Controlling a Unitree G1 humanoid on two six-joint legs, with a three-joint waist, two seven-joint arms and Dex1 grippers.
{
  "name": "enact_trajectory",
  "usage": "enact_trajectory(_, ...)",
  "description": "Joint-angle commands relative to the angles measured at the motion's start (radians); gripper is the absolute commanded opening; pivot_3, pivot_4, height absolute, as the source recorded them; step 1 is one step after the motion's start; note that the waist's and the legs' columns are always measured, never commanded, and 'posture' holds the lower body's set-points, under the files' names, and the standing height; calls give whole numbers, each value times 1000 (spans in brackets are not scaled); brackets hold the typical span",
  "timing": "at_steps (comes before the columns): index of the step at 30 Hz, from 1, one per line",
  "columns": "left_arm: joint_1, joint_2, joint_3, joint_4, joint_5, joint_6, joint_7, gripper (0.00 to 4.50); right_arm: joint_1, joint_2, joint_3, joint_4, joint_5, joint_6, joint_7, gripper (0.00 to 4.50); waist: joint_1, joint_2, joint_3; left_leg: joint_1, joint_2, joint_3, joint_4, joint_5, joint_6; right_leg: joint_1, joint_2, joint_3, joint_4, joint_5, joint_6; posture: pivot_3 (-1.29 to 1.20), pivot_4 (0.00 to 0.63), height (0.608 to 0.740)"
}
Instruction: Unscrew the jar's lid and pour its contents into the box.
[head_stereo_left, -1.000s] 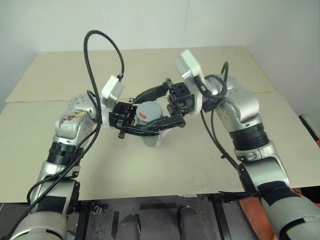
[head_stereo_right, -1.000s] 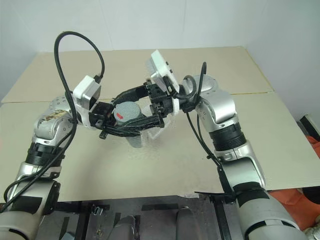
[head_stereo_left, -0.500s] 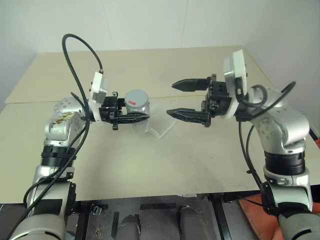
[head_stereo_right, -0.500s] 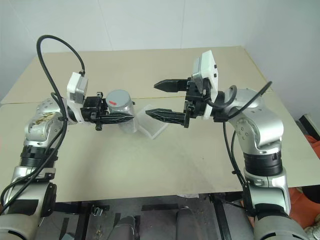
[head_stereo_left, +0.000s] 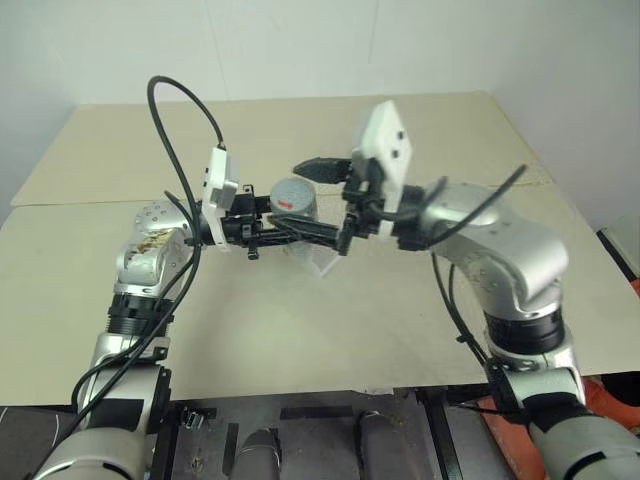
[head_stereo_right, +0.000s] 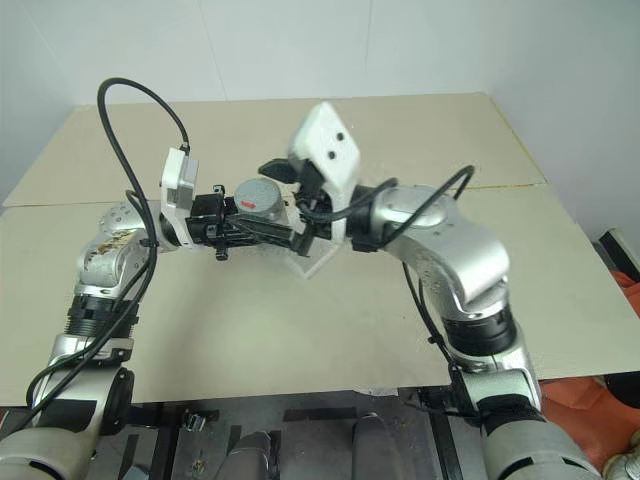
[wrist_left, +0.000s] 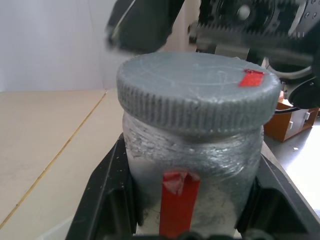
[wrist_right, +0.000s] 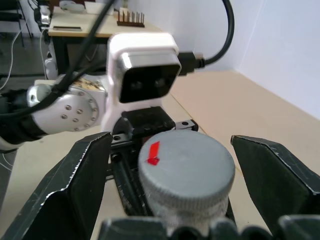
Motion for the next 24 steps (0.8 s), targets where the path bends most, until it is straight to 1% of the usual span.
enact_trajectory(1, 3, 9, 15, -58, -20, 3, 2, 1949, -44, 25, 9, 17, -31, -40, -8, 4436, 1, 0, 0, 0, 0, 0, 0, 0, 0, 0, 0, 0, 0, 0, 0, 0, 150, 740)
enact_trajectory(5, 17, 26, 25, -85, -32, 26, 1, 1949, -67, 52, 2, 84, -46, -66, 8, 4436, 0, 0, 0, 0, 0, 0, 0, 0, 0, 0, 0, 0, 0, 0, 0, 0, 150, 740)
enact_trajectory(9, 25, 51, 32, -92, -31, 32, -10, 1949, -63, 45, -20, 100, -41, -75, 25, 4436, 0, 0, 0, 0, 0, 0, 0, 0, 0, 0, 0, 0, 0, 0, 0, 0, 150, 740)
enact_trajectory(15, 31, 79, 46, -86, -37, 35, -17, 1949, -40, -3, -52, 110, -43, -85, 49, 4436, 0, 0, 0, 0, 0, 0, 0, 0, 0, 0, 0, 0, 0, 0, 0, 0, 150, 740)
enact_trajectory(19, 36, 108, 57, -84, -38, 35, -27, 1949, -21, -56, -89, 106, -36, -84, 65, 4436, 0, 0, 0, 0, 0, 0, 0, 0, 0, 0, 0, 0, 0, 0, 0, 0, 150, 740)
enact_trajectory(24, 40, 122, 63, -77, -39, 33, -35, 1949, -21, -89, -114, 108, -21, -84, 75, 4436, 1, 0, 0, 0, 0, 0, 0, 0, 0, 0, 0, 0, -1, 0, 0, 0, 150, 740)
